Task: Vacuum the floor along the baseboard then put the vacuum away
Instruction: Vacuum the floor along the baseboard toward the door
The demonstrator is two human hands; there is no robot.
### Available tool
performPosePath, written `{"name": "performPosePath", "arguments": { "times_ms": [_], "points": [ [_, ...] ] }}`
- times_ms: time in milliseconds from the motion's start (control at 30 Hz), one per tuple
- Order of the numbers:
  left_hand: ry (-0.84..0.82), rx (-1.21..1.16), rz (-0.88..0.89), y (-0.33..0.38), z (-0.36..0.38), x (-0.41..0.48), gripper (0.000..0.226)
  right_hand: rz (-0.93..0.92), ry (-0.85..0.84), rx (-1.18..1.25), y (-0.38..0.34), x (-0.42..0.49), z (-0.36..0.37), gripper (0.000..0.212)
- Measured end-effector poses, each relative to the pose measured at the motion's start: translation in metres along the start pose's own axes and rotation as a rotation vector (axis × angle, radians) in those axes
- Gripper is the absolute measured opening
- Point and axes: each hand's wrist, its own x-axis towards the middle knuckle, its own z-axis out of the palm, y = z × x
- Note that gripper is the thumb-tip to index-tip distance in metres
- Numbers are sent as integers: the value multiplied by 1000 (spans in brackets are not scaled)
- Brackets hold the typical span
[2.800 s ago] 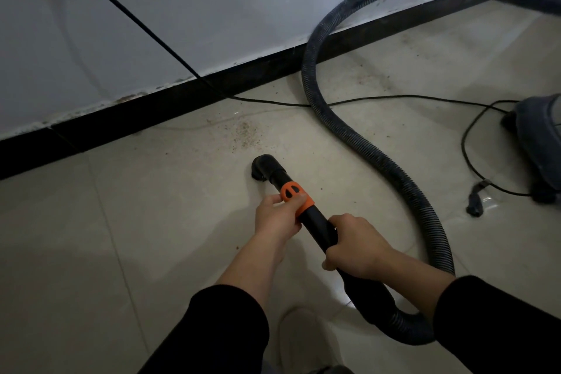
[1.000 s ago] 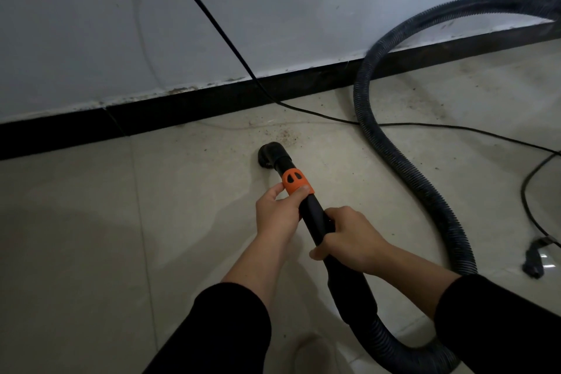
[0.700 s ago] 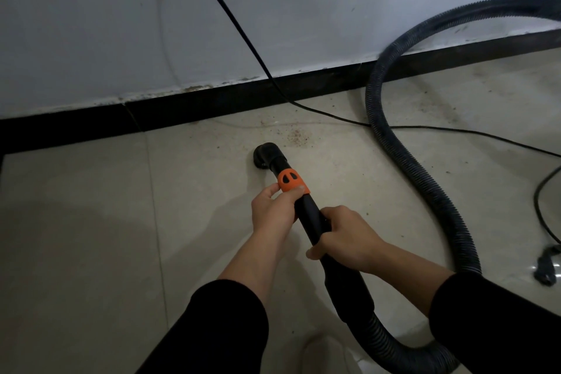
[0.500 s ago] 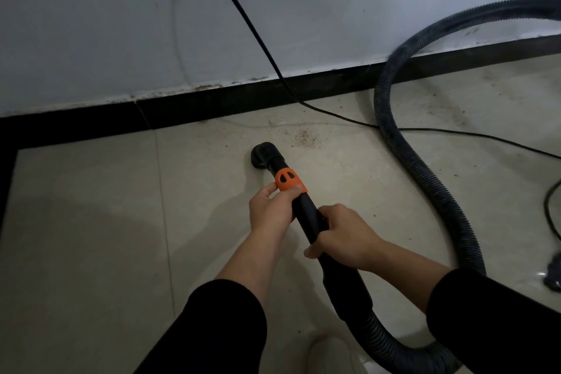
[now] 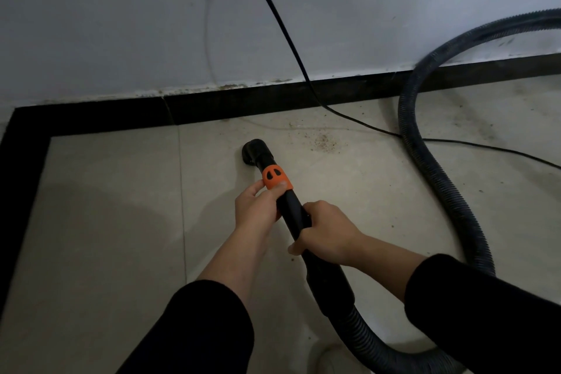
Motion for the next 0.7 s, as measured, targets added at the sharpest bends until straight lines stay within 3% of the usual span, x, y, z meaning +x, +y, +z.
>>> {"name": "performPosePath", "arguments": {
  "times_ms": [267, 600, 700],
  "points": [
    [10, -36, 23, 6, -23, 5, 46, -65, 9, -26, -10, 13, 19, 36],
    [11, 26, 116, 14, -51, 10, 28, -195, 8, -75, -27, 26, 33, 31],
    [2, 55, 121, 18, -56, 13, 39, -209, 2, -69, -30, 29, 33, 28]
  ]
}}
